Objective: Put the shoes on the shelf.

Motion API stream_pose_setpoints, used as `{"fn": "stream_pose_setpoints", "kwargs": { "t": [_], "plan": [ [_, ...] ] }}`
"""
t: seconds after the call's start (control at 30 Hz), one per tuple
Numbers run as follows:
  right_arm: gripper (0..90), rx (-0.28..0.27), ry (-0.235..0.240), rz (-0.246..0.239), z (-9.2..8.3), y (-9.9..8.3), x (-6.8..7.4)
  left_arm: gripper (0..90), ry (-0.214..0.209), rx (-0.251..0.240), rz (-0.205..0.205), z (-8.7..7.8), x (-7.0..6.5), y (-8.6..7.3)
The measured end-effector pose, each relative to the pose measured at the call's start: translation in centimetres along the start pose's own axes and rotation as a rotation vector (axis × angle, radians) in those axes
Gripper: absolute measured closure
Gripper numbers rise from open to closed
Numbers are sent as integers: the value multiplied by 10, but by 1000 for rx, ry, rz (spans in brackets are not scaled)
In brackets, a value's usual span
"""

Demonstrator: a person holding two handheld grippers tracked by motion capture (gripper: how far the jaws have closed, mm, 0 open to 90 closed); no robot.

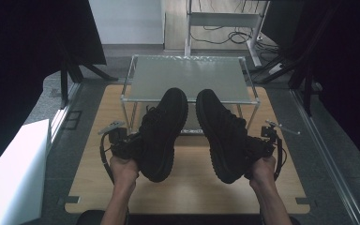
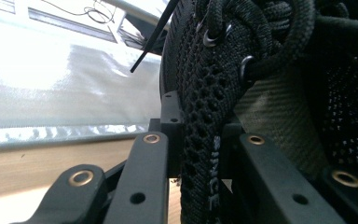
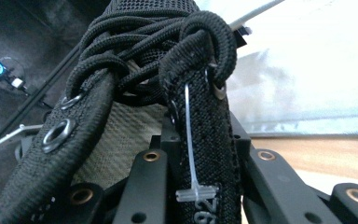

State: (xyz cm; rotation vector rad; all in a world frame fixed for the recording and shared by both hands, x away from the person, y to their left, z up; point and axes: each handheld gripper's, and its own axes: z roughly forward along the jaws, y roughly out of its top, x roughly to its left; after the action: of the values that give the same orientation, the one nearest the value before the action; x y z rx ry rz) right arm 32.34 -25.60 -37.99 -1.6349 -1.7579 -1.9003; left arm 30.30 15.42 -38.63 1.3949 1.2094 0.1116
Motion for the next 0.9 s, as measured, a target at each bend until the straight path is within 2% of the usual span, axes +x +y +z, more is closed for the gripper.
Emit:
{"fn": "stream_pose_setpoints", "kwargs": {
  "t": [0.13,0.27,0.43,0.57,0.77,0.9],
  "plan": [
    [762,-9,5,21,5,8,2,788,3,-7,-13,3,0,8],
    [763,-24,7,67,14,22,3,787,2,-21,-44,7,1,19],
    [763,-37,-8,78,22,32,5,786,12,-32,-56,14,0,35],
    [763,-55,-31,79,30,44,7,785,35,-38,-59,23,-3,48],
    [763,-85,-67,102,43,69,9,782,73,-59,-93,38,-7,67],
    [763,-96,-84,116,49,78,7,781,108,-62,-112,51,-7,79]
  ]
}}
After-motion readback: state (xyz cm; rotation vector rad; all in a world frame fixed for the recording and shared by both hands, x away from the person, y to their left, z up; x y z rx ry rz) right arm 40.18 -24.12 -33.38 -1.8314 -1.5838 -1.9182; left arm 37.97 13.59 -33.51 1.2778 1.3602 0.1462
